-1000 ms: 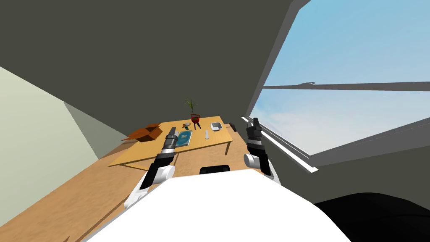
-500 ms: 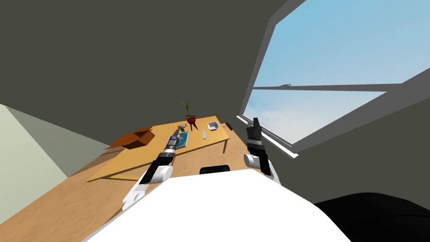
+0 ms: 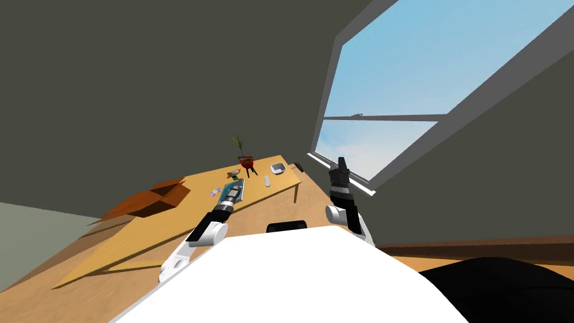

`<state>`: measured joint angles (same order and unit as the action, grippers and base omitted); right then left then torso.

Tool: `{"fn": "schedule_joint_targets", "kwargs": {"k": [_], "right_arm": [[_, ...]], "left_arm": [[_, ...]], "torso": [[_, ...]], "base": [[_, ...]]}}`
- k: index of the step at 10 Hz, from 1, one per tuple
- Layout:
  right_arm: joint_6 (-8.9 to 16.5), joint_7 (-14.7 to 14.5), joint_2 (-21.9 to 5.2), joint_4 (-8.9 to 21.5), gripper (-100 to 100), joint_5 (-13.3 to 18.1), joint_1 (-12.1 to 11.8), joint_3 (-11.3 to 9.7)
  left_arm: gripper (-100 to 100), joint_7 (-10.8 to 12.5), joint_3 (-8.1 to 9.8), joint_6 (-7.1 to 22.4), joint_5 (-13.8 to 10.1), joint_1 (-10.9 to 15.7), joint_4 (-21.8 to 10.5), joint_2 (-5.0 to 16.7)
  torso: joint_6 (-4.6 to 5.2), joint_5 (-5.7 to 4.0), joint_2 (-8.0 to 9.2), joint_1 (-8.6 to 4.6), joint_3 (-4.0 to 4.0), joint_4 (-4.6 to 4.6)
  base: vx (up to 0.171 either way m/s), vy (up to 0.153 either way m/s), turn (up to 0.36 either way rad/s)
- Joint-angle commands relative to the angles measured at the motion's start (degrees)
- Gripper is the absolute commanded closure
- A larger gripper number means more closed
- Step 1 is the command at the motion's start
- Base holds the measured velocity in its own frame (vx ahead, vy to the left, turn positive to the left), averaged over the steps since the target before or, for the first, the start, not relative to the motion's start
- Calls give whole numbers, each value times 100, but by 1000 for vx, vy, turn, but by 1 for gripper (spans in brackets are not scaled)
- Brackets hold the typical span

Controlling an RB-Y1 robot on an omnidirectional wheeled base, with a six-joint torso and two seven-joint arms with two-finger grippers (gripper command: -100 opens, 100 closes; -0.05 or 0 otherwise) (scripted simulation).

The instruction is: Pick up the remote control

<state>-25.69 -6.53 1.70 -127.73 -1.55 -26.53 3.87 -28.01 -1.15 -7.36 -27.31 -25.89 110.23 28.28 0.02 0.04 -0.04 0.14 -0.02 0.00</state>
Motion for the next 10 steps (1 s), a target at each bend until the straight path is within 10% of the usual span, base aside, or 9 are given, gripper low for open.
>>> {"fn": "schedule_joint_targets", "kwargs": {"k": [1,10], "right_arm": [[0,0,0,0,0,0,0,0],[0,0,-1,0,0,0,-1,1]], "left_arm": [[-100,-138,-77,286,-286,-16,-268,286],[-100,-395,-557,1310,-1636,-122,-1263,1432]], "torso": [[0,0,0,0,0,0],[-4,0,-18,1,-10,-4]], "base": [[-10,24,-414],[13,17,-343]]}}
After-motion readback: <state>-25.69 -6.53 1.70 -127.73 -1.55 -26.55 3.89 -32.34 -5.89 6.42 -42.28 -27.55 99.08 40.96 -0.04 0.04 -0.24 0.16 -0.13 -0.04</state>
